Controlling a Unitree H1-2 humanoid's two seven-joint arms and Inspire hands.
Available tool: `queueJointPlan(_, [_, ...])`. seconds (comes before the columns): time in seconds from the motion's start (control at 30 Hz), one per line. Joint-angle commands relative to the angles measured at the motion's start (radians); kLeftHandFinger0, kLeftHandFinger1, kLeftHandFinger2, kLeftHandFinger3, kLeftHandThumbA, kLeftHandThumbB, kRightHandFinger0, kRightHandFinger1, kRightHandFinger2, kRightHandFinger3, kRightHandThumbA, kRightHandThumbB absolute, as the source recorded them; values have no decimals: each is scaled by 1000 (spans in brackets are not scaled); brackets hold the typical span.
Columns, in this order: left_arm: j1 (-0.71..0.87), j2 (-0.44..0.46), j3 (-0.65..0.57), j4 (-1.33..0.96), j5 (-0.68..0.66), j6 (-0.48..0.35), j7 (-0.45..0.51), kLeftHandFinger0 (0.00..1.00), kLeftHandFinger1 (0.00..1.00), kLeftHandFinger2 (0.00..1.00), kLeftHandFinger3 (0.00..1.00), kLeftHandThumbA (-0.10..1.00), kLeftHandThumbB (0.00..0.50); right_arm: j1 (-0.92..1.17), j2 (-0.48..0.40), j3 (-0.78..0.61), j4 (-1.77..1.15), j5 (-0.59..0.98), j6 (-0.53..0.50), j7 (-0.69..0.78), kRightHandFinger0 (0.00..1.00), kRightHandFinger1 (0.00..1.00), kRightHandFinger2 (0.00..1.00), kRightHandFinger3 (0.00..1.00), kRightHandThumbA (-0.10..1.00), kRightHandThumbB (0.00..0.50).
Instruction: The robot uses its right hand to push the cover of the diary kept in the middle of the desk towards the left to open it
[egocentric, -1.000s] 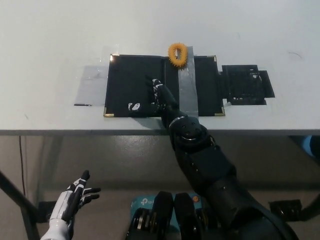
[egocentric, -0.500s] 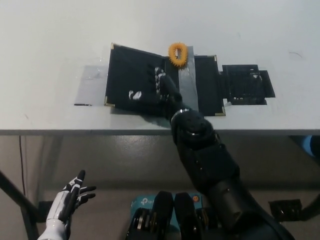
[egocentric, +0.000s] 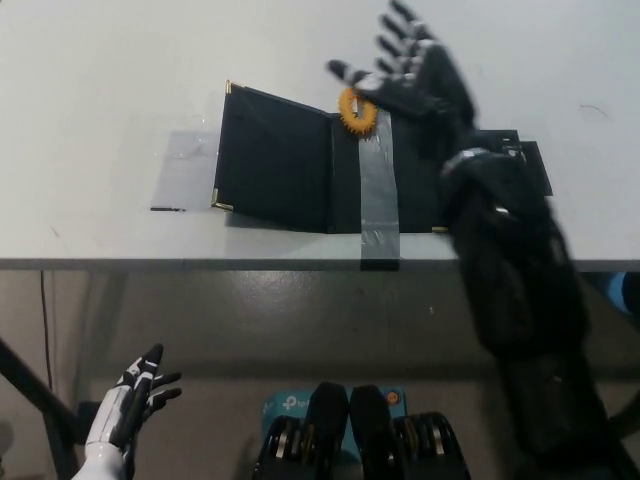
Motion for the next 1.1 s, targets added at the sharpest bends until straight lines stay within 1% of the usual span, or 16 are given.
queueJointPlan(0.0, [5,10,22,-32,-8,-3,14,992,779,769,975,866,199,69,-151,-14,-310,303,69,-100,1000,1000,1000,1000,968,214])
queueJointPlan(0.1, [11,7,24,-33,-11,-8,13,1000,785,770,969,864,207,124,-199,-25,-381,322,69,-128,1000,1000,1000,1000,940,226])
queueJointPlan(0.13, [12,5,29,-31,-13,-8,15,1000,779,765,962,851,222,201,-221,-86,-446,288,69,-101,1000,1000,1000,1000,924,199])
queueJointPlan(0.2, [12,4,30,-32,-14,-8,15,1000,776,762,959,851,225,223,-235,-95,-466,297,69,-103,1000,1000,1000,1000,925,198])
queueJointPlan(0.23, [15,-1,41,-32,-20,-11,21,979,759,738,936,833,233,268,-251,-135,-490,288,69,-73,1000,1000,1000,1000,950,156])
queueJointPlan(0.27, [14,-2,44,-32,-21,-11,23,972,754,730,927,825,232,274,-256,-139,-494,289,69,-71,1000,1000,1000,1000,967,154])
queueJointPlan(0.3, [12,-6,47,-33,-21,-4,28,974,750,723,920,824,246,339,-276,-190,-524,263,69,-17,1000,1000,1000,1000,1000,96])
queueJointPlan(0.4, [4,-2,53,-28,-20,-10,27,977,749,708,899,839,254,384,-278,-227,-539,260,69,-19,1000,1000,1000,1000,1000,77])
queueJointPlan(0.5, [3,4,58,-26,-20,-16,18,974,744,708,908,852,251,493,-294,-266,-547,242,23,22,1000,1000,1000,1000,961,168])
queueJointPlan(0.53, [3,6,60,-24,-20,-17,16,973,744,708,910,855,252,510,-293,-267,-545,231,16,25,1000,1000,1000,1000,948,183])
queueJointPlan(0.67, [11,7,65,-26,-24,-18,11,982,771,736,929,865,232,584,-282,-266,-507,193,-32,51,940,1000,1000,1000,915,161])
queueJointPlan(0.7, [14,8,63,-23,-19,-25,12,981,774,751,928,865,241,621,-264,-280,-492,196,-15,29,904,1000,1000,1000,889,211])
queueJointPlan(0.8, [20,6,69,-25,-23,-27,13,973,768,748,927,864,235,652,-244,-293,-454,211,-44,52,911,1000,1000,1000,875,205])
queueJointPlan(0.93, [20,5,69,-28,-18,-24,16,919,712,707,911,870,270,704,-217,-313,-383,199,-96,71,922,1000,1000,1000,866,205])
queueJointPlan(1.0, [20,10,65,-31,-16,-21,12,957,764,769,959,893,268,730,-199,-324,-337,195,-111,70,928,1000,1000,1000,851,199])
queueJointPlan(1.07, [17,12,63,-29,-14,-22,11,973,775,777,956,899,261,735,-190,-329,-287,186,-136,78,922,1000,1000,1000,850,185])
